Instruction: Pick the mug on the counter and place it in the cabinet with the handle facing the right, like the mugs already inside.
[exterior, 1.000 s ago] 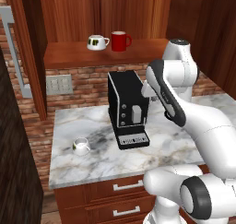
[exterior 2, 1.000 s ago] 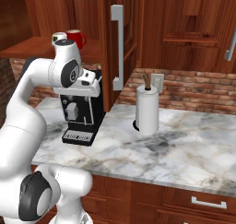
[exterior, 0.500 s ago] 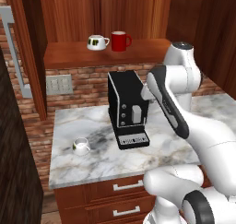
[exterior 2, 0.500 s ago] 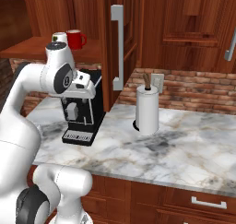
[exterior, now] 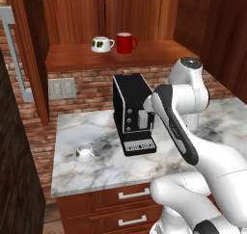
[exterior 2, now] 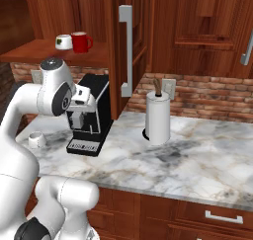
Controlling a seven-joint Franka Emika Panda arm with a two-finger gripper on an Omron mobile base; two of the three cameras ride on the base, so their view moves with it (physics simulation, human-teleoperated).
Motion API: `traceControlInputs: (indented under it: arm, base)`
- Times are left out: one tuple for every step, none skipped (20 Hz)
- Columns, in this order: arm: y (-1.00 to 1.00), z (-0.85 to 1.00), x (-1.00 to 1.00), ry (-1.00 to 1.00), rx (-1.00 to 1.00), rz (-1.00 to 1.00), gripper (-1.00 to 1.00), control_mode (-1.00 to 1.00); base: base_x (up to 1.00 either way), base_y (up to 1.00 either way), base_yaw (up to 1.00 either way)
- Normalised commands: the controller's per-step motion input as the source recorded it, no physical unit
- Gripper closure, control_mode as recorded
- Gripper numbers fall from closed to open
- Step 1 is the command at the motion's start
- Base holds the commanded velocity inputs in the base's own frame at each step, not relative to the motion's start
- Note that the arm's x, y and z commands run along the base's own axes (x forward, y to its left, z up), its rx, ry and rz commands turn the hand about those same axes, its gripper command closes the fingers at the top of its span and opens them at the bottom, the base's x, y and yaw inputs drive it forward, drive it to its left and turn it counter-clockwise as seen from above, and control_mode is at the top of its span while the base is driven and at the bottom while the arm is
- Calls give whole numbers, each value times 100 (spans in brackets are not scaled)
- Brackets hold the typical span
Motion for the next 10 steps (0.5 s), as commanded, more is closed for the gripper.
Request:
traceControlInputs:
  arm:
    - [17, -21, 0, -5, 12, 7, -100, -100]
    - [16, -19, 0, -3, 12, 7, -100, -100]
    - [21, -16, 0, -1, 8, 9, -100, -100]
    - [22, -15, 0, -1, 6, 9, -100, -100]
    - [25, -16, 0, 0, 5, 9, -100, -100]
    - [29, -20, 0, 0, 1, 10, -100, -100]
    - [31, -22, 0, 0, 0, 10, -100, -100]
    - [34, -26, 0, 0, 0, 10, -100, -100]
    - [34, -27, 0, 0, 0, 10, -100, -100]
    - [39, -28, 0, 0, 0, 10, -100, -100]
  base:
    - [0, 0, 0]
    - [0, 0, 0]
    - [0, 0, 0]
    - [0, 0, 0]
    - [0, 0, 0]
    - [0, 0, 0]
    - [0, 0, 0]
    - [0, 0, 0]
    - [0, 0, 0]
    - [0, 0, 0]
